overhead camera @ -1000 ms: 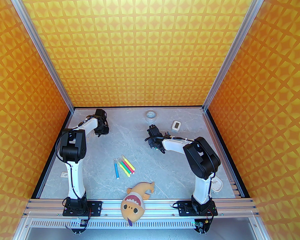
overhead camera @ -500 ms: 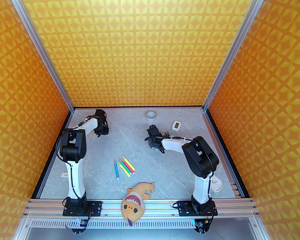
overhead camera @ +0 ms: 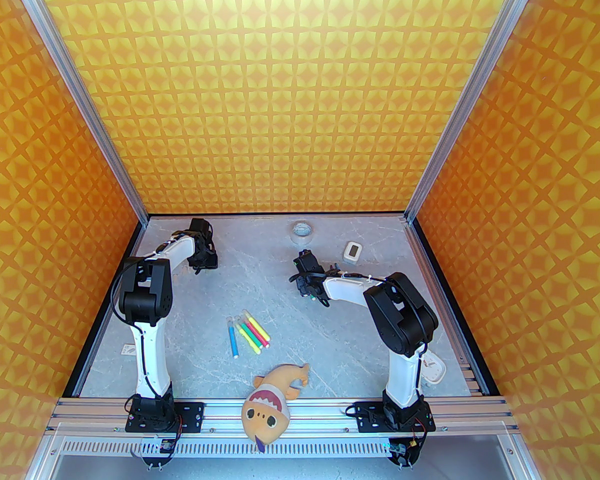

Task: Open the pen caps

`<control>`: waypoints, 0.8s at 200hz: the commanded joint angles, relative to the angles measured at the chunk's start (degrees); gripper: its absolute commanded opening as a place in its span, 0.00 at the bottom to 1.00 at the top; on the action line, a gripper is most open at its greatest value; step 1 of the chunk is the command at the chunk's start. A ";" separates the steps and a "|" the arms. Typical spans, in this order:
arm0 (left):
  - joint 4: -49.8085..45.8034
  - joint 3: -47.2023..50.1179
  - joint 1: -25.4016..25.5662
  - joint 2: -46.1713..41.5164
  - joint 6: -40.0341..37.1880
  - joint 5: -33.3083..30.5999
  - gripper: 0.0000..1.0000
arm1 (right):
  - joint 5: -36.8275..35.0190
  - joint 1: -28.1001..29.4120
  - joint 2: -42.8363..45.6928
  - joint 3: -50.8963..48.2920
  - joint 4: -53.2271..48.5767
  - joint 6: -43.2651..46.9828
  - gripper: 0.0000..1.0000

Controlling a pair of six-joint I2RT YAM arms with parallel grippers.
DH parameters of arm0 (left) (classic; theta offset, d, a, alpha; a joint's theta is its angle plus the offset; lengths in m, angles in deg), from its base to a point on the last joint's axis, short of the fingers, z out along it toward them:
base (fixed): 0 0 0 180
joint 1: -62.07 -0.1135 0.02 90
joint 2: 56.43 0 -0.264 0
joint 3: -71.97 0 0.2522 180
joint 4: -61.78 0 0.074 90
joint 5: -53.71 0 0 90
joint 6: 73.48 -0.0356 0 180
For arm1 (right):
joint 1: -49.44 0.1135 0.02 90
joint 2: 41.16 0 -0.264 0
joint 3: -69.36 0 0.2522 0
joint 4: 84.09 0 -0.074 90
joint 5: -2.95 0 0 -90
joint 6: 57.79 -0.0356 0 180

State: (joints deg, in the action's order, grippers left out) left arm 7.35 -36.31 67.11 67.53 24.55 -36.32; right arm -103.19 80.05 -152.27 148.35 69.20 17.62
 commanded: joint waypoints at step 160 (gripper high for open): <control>28.11 43.45 -0.45 -44.96 0.28 16.55 0.78 | 14.00 4.46 11.33 2.81 -11.50 10.75 0.43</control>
State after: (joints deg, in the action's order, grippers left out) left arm 26.76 1.46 66.93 28.05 25.41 -21.96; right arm -94.01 82.65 -142.92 149.38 62.82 24.29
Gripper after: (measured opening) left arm 0.756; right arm 0.405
